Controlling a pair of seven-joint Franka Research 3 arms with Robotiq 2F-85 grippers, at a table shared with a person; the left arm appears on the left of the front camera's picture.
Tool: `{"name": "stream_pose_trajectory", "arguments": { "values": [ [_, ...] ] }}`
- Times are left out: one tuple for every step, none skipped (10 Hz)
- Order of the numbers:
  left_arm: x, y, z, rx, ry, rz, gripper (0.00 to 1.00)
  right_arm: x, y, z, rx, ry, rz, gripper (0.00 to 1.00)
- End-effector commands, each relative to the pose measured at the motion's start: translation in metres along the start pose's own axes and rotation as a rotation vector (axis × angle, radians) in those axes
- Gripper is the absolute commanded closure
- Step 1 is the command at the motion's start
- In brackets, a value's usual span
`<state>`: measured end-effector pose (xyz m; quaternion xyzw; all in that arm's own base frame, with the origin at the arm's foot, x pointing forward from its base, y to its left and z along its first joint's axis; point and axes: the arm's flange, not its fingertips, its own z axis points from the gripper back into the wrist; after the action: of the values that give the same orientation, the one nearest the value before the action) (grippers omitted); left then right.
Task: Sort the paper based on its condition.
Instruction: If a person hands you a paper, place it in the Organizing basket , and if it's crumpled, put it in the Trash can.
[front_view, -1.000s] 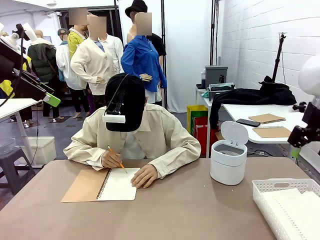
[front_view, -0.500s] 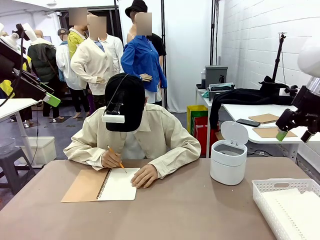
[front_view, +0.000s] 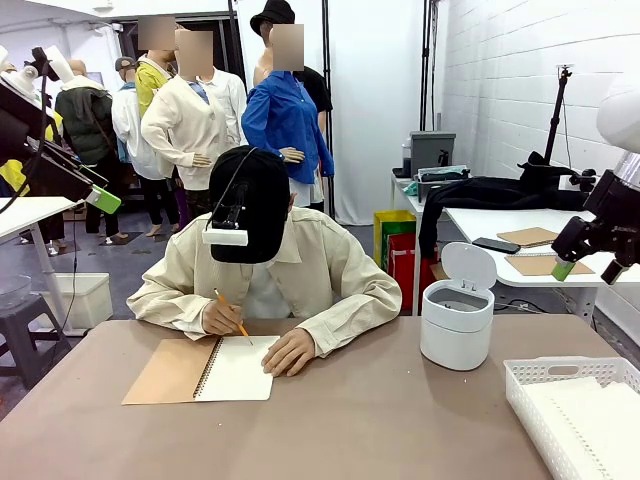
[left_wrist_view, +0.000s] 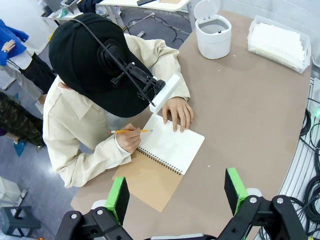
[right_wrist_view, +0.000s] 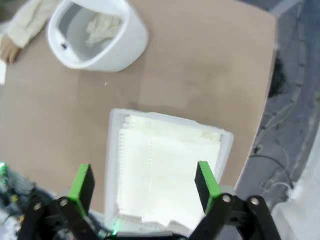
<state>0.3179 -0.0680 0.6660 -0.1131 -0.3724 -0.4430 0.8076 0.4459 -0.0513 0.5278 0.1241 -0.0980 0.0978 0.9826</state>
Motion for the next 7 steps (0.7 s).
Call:
{"name": "stream_pose_trajectory", "arguments": {
  "values": [
    [0.0,0.001,0.001,-0.002,-0.003,0.001,0.0,0.006,0.031,0.018,0.239,-0.053,0.155,0.0],
    [0.0,0.001,0.001,-0.002,-0.003,0.001,0.0,0.012,0.054,0.029,0.343,-0.12,0.228,0.0],
    [0.0,0.001,0.001,-0.002,-0.003,0.001,0.0,0.016,0.076,0.038,0.396,-0.162,0.302,0.0],
    [0.0,0.001,0.001,-0.002,-0.003,0.001,0.0,0.018,0.097,0.045,0.452,-0.215,0.388,0.0],
    [0.0,0.001,0.001,-0.002,-0.003,0.001,0.0,0.024,0.12,0.048,0.495,-0.27,0.486,0.0],
    [0.0,0.001,0.001,-0.002,-0.003,0.001,0.0,0.027,0.148,0.052,0.523,-0.293,0.587,0.0],
    [0.0,0.001,0.001,-0.002,-0.003,0.001,0.0,0.028,0.168,0.057,0.52,-0.295,0.664,0.0]
  ]
}}
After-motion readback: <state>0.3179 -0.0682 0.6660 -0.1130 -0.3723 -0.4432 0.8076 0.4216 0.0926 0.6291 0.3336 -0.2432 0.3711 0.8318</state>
